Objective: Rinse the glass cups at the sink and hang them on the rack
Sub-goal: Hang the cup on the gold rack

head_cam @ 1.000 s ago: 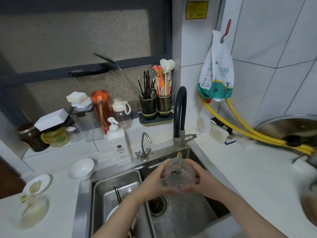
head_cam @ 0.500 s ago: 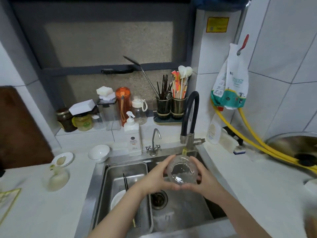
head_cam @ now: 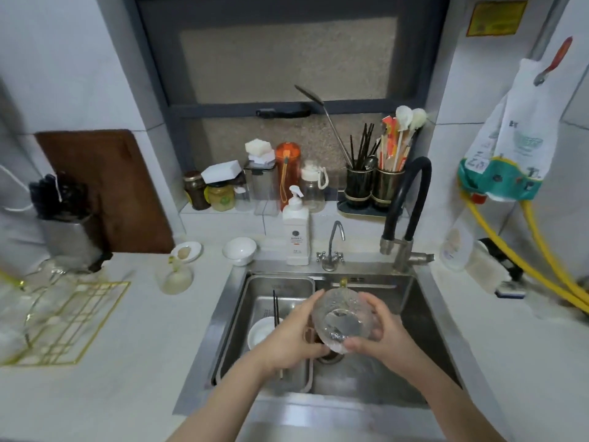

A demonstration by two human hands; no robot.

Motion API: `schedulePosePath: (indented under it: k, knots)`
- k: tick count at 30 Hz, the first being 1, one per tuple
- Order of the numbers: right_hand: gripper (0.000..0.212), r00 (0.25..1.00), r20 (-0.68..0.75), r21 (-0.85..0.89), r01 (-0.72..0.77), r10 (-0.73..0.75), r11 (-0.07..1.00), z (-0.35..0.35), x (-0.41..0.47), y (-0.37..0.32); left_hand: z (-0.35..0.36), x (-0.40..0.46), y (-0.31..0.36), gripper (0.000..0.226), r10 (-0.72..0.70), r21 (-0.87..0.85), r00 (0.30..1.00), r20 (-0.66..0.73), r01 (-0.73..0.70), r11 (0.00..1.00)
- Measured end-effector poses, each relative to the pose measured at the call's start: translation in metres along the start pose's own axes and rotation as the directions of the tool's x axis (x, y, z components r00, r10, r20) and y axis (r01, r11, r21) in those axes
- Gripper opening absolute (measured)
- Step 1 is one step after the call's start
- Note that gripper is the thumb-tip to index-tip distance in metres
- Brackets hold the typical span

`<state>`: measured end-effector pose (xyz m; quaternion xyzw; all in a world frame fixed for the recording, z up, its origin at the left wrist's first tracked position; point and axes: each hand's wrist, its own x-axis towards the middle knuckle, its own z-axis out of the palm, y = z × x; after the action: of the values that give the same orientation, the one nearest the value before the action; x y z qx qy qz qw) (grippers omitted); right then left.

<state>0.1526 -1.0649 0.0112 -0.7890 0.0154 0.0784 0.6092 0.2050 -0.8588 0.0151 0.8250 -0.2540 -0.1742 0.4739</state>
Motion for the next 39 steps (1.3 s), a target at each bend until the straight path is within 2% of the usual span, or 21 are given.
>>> schedulePosePath:
  k: [2, 4, 6, 8, 11, 13, 17, 19, 21, 24, 27, 29, 32, 35, 39]
  knots:
    - [0.087, 0.995, 0.095, 0.029, 0.005, -0.008, 1.0, 0.012, 0.012, -0.01, -0.02, -0.019, -0.003, 0.086, -0.042, 0.022, 0.997, -0.063, 0.044, 0.999]
    - [0.085, 0.982, 0.186, 0.047, 0.028, -0.036, 0.999, 0.03, 0.025, -0.026, -0.043, -0.039, -0.005, 0.085, -0.05, 0.134, 0.986, -0.159, 0.072, 0.988]
    - [0.084, 0.963, 0.264, 0.037, 0.051, -0.059, 0.998, 0.051, 0.038, -0.043, -0.066, -0.059, -0.011, 0.1, -0.012, 0.325, 0.969, -0.246, 0.094, 0.941]
    - [0.081, 0.935, 0.349, 0.032, 0.06, -0.067, 0.998, 0.076, 0.051, -0.061, -0.087, -0.077, -0.018, 0.121, 0.075, 0.493, 0.963, -0.257, 0.064, 0.867]
    - [0.074, 0.891, 0.444, 0.003, 0.102, -0.092, 0.995, 0.124, 0.069, -0.091, -0.116, -0.107, -0.03, 0.13, 0.07, 0.567, 0.971, -0.227, 0.073, 0.82]
    - [0.072, 0.872, 0.473, 0.006, 0.139, -0.126, 0.99, 0.16, 0.082, -0.107, -0.135, -0.127, -0.044, 0.129, 0.032, 0.535, 0.958, -0.286, 0.132, 0.834]
    - [0.051, 0.876, 0.457, 0.069, 0.14, -0.156, 0.988, 0.244, 0.1, -0.129, -0.181, -0.169, -0.078, 0.126, -0.035, 0.434, 0.883, -0.468, 0.263, 0.862]
    - [0.036, 0.908, 0.379, 0.082, 0.157, -0.177, 0.984, 0.291, 0.107, -0.135, -0.207, -0.189, -0.096, 0.126, -0.069, 0.393, 0.818, -0.57, 0.346, 0.852]
    - [0.029, 0.94, 0.276, 0.08, 0.185, -0.2, 0.979, 0.336, 0.115, -0.136, -0.233, -0.206, -0.113, 0.127, -0.067, 0.392, 0.745, -0.663, 0.422, 0.817]
    - [0.03, 0.968, 0.2, 0.125, 0.129, -0.152, 0.984, 0.398, 0.121, -0.142, -0.268, -0.225, -0.138, 0.128, -0.078, 0.366, 0.656, -0.751, 0.512, 0.777]
    - [0.048, 0.972, 0.232, 0.244, -0.014, -0.044, 0.97, 0.446, 0.123, -0.153, -0.295, -0.234, -0.16, 0.129, -0.105, 0.314, 0.606, -0.788, 0.543, 0.779]
    - [0.056, 0.976, 0.218, 0.262, -0.038, -0.021, 0.964, 0.469, 0.129, -0.156, -0.308, -0.239, -0.175, 0.132, -0.154, 0.277, 0.605, -0.781, 0.558, 0.782]
    - [0.055, 0.989, 0.148, 0.266, -0.037, -0.003, 0.963, 0.489, 0.142, -0.155, -0.328, -0.246, -0.196, 0.135, -0.207, 0.253, 0.662, -0.72, 0.529, 0.81]
    - [0.046, 0.991, 0.134, 0.197, -0.044, 0.018, 0.979, 0.494, 0.158, -0.154, -0.344, -0.25, -0.212, 0.123, -0.272, 0.17, 0.72, -0.639, 0.476, 0.863]
    - [0.042, 0.992, 0.125, 0.092, -0.02, 0.008, 0.996, 0.492, 0.186, -0.152, -0.357, -0.239, -0.225, 0.096, -0.325, 0.035, 0.721, -0.612, 0.435, 0.9]
